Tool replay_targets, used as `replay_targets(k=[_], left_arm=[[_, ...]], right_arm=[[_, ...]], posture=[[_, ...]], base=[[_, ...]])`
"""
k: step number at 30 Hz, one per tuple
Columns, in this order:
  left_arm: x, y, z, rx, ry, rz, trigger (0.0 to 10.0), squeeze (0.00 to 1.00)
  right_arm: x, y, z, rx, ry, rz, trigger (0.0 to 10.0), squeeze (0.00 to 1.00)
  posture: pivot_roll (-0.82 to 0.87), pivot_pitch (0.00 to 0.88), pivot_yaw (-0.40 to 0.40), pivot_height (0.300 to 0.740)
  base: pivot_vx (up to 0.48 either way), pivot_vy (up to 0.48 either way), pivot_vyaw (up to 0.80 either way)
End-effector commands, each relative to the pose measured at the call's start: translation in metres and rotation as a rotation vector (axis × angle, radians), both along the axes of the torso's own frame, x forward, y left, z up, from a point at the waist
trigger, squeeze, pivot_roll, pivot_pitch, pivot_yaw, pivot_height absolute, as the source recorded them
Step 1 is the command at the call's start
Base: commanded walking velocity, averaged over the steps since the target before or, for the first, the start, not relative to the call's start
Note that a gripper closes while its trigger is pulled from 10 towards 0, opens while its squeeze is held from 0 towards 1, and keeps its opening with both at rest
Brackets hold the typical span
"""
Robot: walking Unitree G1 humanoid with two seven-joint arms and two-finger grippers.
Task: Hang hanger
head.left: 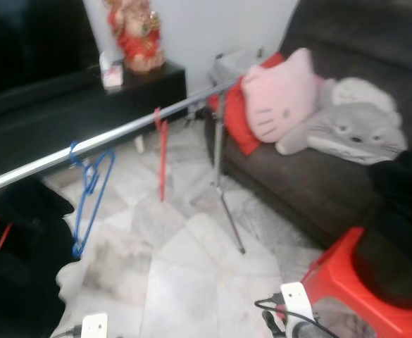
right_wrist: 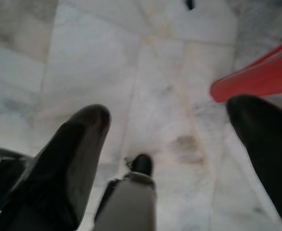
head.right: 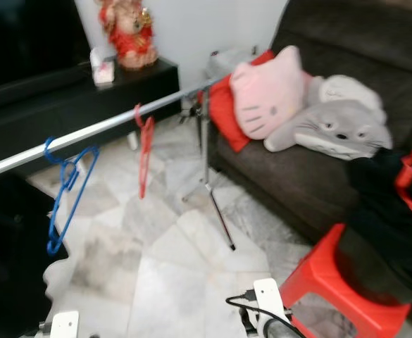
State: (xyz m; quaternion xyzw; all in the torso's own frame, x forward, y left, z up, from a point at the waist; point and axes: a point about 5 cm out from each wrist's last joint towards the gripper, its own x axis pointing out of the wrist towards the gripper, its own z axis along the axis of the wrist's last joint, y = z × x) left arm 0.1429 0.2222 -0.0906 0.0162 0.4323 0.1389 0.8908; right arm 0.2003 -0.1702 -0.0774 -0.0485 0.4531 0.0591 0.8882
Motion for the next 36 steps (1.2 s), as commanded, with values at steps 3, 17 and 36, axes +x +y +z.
replay_targets(k=[3,17,36], left_arm=[[-0.0039,-0.0004,-0.0017,-0.004,0.013,0.006,10.0,0.0],[-0.0055,-0.0009,-0.0024,0.007,0.023,-0.01,10.0,0.0],[-0.0043,0.001,-0.0015,0.031,0.025,-0.048,10.0,0.0]], right_arm=[[-0.0092,-0.0075,-0.0043,-0.025,0.035,-0.008,10.0,0.0],[-0.0097,-0.007,-0.0046,-0.028,0.037,-0.001,10.0,0.0],[-0.011,-0.008,-0.0052,-0.031,0.039,-0.004,10.0,0.0]], posture=[[-0.01,0.0,0.042,0.74],[-0.01,0.0,0.042,0.74],[-0.01,0.0,0.043,0.74]], base=[[0.0,0.0,-0.71],[0.0,-0.067,-0.7],[0.0,-0.083,-0.69]])
